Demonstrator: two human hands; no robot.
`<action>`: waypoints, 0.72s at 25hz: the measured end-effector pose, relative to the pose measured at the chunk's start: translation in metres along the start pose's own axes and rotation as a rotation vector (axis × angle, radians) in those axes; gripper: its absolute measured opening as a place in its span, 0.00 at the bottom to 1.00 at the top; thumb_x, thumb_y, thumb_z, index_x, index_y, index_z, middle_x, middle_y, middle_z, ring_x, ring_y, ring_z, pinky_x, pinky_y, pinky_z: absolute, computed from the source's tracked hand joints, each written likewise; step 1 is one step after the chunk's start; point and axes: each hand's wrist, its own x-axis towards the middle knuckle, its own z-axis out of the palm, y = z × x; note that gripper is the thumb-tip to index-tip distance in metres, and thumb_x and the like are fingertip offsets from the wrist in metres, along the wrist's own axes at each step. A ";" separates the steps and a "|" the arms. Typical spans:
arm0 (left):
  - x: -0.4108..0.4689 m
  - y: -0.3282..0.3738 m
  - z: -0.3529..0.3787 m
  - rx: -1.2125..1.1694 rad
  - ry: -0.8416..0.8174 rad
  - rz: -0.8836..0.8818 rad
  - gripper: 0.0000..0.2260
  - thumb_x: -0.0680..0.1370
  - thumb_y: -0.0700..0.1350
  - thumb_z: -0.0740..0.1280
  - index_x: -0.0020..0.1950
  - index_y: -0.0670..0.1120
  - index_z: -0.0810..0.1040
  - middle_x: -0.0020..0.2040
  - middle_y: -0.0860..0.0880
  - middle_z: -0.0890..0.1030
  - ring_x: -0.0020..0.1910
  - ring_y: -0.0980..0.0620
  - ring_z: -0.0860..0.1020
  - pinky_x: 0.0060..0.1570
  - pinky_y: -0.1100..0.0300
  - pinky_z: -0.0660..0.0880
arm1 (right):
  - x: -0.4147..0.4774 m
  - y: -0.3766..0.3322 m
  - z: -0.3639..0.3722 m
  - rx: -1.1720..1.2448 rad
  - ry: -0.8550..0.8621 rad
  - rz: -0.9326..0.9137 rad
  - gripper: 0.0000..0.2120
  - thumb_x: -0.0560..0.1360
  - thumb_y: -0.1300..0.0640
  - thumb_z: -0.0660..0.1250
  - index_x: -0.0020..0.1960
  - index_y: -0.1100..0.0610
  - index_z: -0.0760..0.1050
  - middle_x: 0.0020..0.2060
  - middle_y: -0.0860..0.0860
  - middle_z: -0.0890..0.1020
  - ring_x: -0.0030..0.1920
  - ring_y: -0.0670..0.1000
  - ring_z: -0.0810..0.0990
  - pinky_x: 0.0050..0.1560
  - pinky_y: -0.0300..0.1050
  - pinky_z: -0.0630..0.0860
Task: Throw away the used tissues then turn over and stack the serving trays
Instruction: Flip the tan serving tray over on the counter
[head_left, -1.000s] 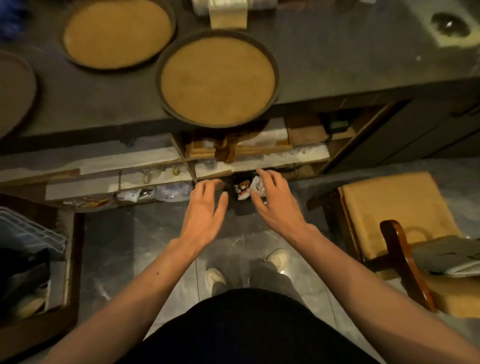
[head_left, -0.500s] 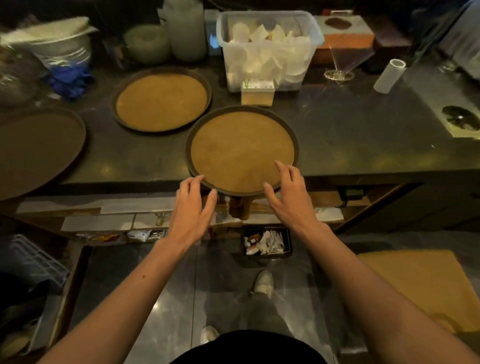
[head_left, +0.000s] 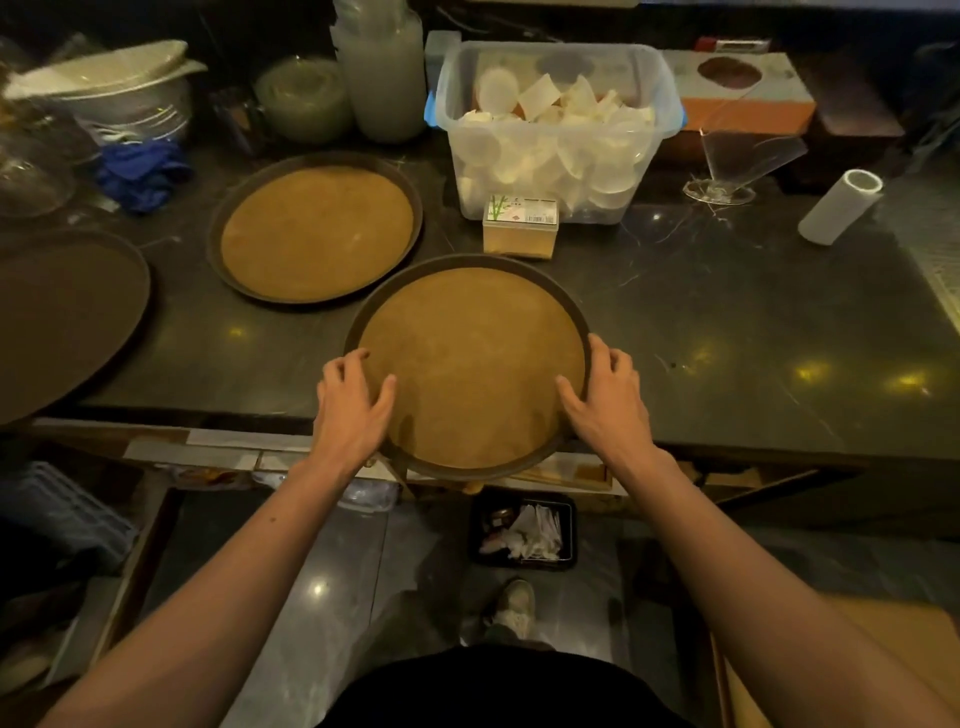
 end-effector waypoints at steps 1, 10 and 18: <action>0.007 -0.002 0.001 0.010 -0.003 -0.026 0.27 0.81 0.56 0.61 0.75 0.46 0.61 0.74 0.40 0.61 0.71 0.38 0.65 0.64 0.42 0.69 | 0.006 0.003 0.001 0.003 -0.013 0.017 0.33 0.77 0.41 0.61 0.76 0.50 0.52 0.72 0.60 0.62 0.71 0.62 0.63 0.64 0.64 0.70; 0.061 -0.016 -0.007 -0.136 -0.071 -0.228 0.33 0.79 0.52 0.66 0.78 0.41 0.54 0.75 0.37 0.61 0.71 0.36 0.66 0.67 0.42 0.68 | 0.041 -0.005 0.017 0.155 0.024 0.290 0.36 0.76 0.44 0.65 0.76 0.59 0.56 0.69 0.60 0.69 0.70 0.63 0.66 0.67 0.61 0.68; 0.063 -0.012 -0.010 -0.177 0.050 -0.249 0.31 0.77 0.51 0.71 0.72 0.38 0.64 0.69 0.36 0.66 0.66 0.37 0.70 0.64 0.46 0.69 | 0.041 -0.011 0.018 0.261 0.046 0.384 0.32 0.71 0.44 0.72 0.67 0.59 0.65 0.62 0.56 0.70 0.60 0.56 0.72 0.61 0.57 0.74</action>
